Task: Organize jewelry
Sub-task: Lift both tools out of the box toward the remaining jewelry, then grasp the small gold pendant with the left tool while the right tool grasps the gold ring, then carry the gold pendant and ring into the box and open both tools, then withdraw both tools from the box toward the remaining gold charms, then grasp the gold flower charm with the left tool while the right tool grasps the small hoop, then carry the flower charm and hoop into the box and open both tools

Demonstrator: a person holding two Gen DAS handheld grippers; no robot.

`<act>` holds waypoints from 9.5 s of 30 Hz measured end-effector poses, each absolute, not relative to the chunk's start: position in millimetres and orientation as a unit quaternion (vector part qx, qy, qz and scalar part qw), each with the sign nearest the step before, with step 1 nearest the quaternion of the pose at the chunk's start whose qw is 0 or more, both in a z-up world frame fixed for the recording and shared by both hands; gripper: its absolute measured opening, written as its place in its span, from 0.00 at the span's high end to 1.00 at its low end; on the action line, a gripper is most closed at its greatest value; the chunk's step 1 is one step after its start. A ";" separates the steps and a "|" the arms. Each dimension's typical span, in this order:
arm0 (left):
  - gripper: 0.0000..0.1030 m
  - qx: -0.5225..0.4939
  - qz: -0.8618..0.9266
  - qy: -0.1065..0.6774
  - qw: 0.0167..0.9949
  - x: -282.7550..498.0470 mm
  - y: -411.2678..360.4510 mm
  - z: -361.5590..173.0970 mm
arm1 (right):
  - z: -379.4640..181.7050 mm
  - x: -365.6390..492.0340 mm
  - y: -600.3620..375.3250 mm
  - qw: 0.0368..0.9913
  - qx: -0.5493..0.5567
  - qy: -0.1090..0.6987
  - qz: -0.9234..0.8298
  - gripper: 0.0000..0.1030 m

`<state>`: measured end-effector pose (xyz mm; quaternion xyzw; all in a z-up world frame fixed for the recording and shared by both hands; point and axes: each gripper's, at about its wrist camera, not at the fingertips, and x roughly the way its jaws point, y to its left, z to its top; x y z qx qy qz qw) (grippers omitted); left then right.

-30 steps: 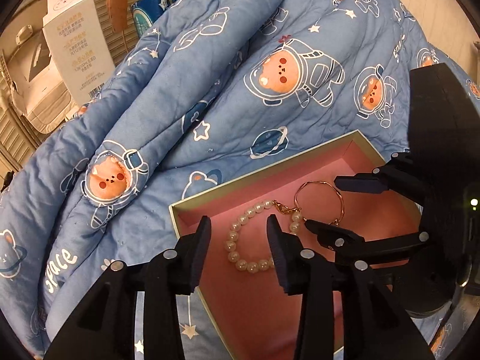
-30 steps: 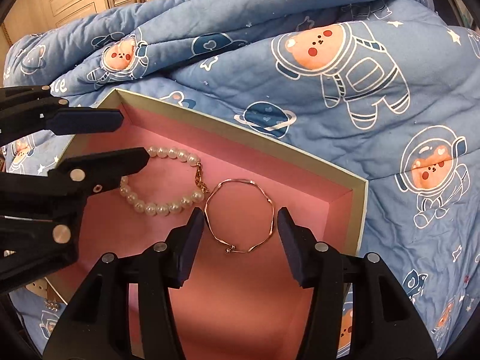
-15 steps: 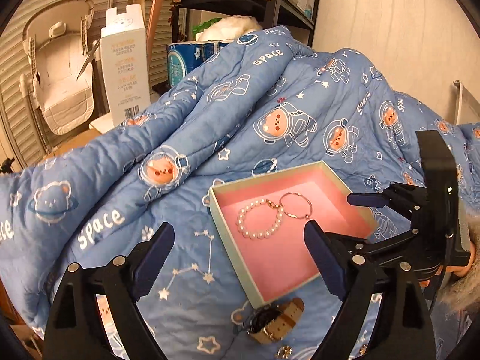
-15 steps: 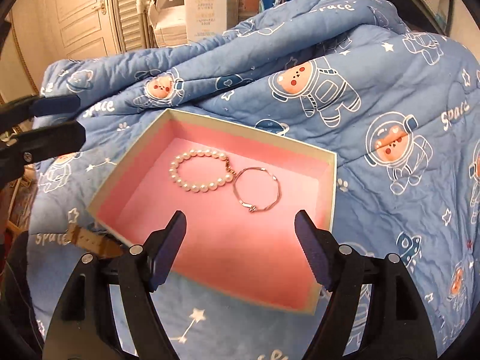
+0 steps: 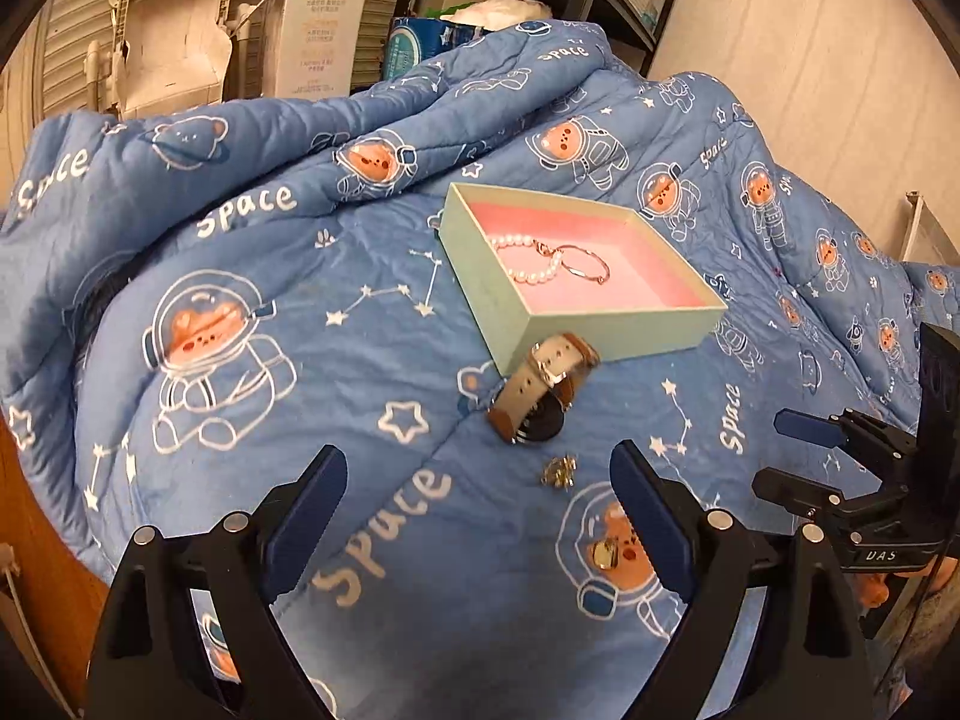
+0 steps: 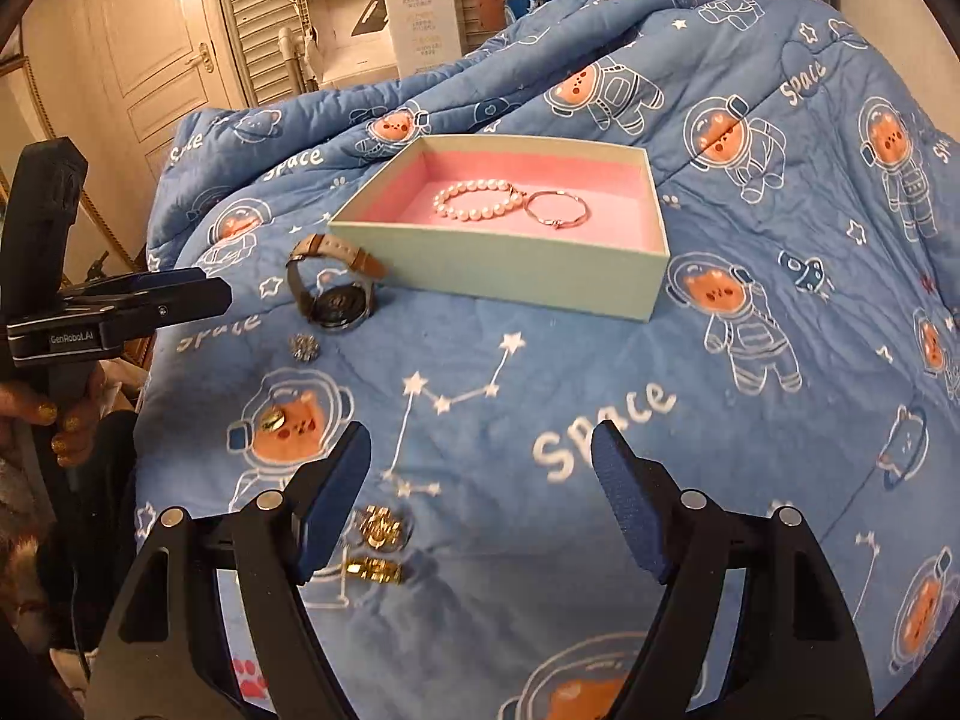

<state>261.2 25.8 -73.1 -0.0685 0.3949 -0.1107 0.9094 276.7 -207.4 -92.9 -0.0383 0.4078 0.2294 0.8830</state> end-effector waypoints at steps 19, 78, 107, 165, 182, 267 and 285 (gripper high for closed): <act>0.46 -0.013 -0.161 0.396 0.904 220.1 -24.5 -101.7 | -123.0 219.0 -203.9 0.873 0.008 0.438 0.213 0.53; 0.88 -0.009 -0.207 0.378 0.902 299.6 -33.8 -33.6 | -53.0 312.0 -198.3 0.876 -0.005 0.398 0.271 0.77; 0.87 0.086 -0.193 0.500 0.840 431.8 -50.9 -80.9 | -105.3 483.8 -139.4 0.787 -0.106 0.537 0.283 0.77; 0.14 -0.030 -0.123 0.411 0.903 227.9 -0.8 -94.9 | -107.6 248.6 -200.4 0.868 -0.025 0.431 0.245 0.42; 0.41 -0.008 -0.157 0.409 0.899 209.1 -23.8 -101.1 | -120.3 240.9 -188.0 0.863 -0.063 0.423 0.270 0.66; 0.82 0.117 -0.242 0.515 0.814 435.4 -83.5 -85.4 | -100.7 477.3 -155.0 0.792 -0.185 0.524 0.253 0.78; 0.51 0.122 -0.247 0.473 0.837 427.4 -83.0 -65.9 | -108.1 487.6 -152.6 0.788 -0.185 0.529 0.253 0.61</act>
